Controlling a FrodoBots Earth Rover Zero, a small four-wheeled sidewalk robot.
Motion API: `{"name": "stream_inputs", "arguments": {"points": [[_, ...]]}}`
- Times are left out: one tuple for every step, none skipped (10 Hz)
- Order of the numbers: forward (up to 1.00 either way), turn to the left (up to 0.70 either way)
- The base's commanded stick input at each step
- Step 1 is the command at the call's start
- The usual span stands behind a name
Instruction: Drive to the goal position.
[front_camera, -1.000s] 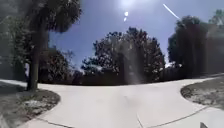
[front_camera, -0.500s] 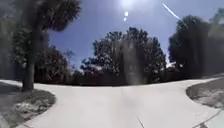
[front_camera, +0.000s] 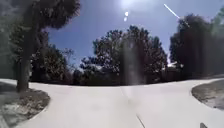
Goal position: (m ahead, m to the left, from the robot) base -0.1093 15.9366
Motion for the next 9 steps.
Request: {"name": "stream_inputs", "arguments": {"points": [[0.45,0.27],[0.45,0.27],[0.45,0.27],[0.45,0.27],[0.45,0.27],[0.45,0.27],[0.45,0.27],[0.45,0.27],[0.45,0.27]]}}
